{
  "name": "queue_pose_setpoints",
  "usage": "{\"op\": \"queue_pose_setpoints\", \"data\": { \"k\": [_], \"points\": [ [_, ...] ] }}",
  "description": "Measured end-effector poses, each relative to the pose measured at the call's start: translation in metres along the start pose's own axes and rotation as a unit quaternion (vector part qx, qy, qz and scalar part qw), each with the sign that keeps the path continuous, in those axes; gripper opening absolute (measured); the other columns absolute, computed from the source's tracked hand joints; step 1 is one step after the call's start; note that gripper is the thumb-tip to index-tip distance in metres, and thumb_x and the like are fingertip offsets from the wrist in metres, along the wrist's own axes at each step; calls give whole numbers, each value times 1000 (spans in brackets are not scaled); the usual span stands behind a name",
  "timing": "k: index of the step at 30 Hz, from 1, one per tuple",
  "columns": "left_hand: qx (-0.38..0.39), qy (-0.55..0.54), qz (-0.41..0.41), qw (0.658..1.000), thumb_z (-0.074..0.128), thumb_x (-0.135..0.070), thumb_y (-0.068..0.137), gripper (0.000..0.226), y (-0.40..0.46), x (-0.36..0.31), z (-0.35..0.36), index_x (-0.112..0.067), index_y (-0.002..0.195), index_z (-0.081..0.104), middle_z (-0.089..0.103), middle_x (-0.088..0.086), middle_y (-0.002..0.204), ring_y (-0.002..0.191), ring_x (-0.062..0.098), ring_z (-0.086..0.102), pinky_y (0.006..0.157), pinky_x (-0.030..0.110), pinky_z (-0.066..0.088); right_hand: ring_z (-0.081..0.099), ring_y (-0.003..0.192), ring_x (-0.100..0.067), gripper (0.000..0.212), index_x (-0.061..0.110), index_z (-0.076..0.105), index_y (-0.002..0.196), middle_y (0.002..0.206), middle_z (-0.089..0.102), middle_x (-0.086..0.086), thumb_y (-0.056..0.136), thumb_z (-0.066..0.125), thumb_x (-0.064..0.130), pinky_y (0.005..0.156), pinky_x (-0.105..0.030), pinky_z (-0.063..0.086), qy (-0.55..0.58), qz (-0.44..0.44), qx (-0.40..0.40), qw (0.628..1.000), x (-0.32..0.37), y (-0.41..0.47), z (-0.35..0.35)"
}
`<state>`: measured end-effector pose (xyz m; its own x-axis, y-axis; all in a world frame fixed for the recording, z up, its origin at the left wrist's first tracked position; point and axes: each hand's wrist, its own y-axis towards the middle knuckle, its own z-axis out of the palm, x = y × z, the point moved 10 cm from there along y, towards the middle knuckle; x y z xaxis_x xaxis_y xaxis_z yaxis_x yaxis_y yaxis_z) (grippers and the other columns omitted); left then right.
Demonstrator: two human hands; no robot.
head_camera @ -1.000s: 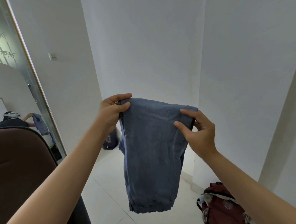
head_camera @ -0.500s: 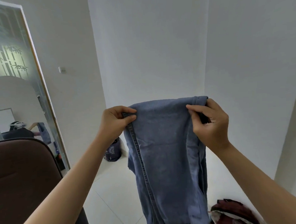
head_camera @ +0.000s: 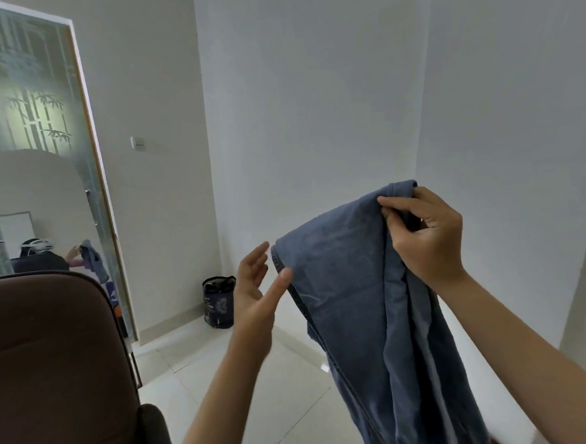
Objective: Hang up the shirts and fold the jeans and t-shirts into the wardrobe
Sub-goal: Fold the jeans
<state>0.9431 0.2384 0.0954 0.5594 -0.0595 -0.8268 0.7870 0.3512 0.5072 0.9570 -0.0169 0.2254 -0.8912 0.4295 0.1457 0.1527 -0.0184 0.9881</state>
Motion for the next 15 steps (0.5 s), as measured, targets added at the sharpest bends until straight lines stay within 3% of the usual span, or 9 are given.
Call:
{"op": "queue_pose_setpoints", "data": {
  "k": [2, 7, 10, 12, 15],
  "points": [
    [32, -80, -14, 996, 72, -41, 66, 46, -12, 12, 10, -35, 111, 64, 59, -4, 128, 126, 12, 49, 101, 28, 37, 54, 72, 6, 14, 5, 75, 90, 81, 62, 4, 81, 68, -4, 68, -9, 43, 4, 2, 13, 1000, 0, -3, 0],
    [107, -93, -60, 988, 69, -25, 72, 33, -18, 32, 29, -31, 105, 72, 63, -9, 122, 116, -1, 55, 87, 13, 44, 59, 73, -1, 17, 10, 74, 88, 83, 65, 6, 80, 69, -4, 65, -9, 43, 44, 31, 32, 998, -4, -5, -9],
    [140, -97, -80, 982, 71, -27, 68, 42, -9, 38, 34, -23, 110, 68, 65, -12, 120, 114, -2, 56, 86, 10, 46, 62, 73, -12, 20, 14, 72, 86, 84, 69, -1, 80, 70, -5, 67, -14, 48, 84, 61, 35, 994, -9, -5, -15],
    [151, -88, -86, 981, 70, -34, 63, 51, -2, 40, 35, -20, 112, 66, 67, -13, 116, 113, -1, 57, 87, 11, 46, 64, 75, -11, 21, 14, 72, 84, 84, 70, 8, 79, 70, -6, 70, -15, 49, 109, 83, 37, 990, -14, -5, -18],
    [136, -55, -89, 985, 73, -30, 65, 39, 7, 46, 36, -21, 103, 72, 69, -3, 109, 107, 7, 61, 83, 15, 48, 66, 80, -7, 21, 13, 72, 83, 82, 70, 18, 78, 70, -7, 76, -16, 50, 130, 110, 44, 984, -22, -7, -20]
  ]
}}
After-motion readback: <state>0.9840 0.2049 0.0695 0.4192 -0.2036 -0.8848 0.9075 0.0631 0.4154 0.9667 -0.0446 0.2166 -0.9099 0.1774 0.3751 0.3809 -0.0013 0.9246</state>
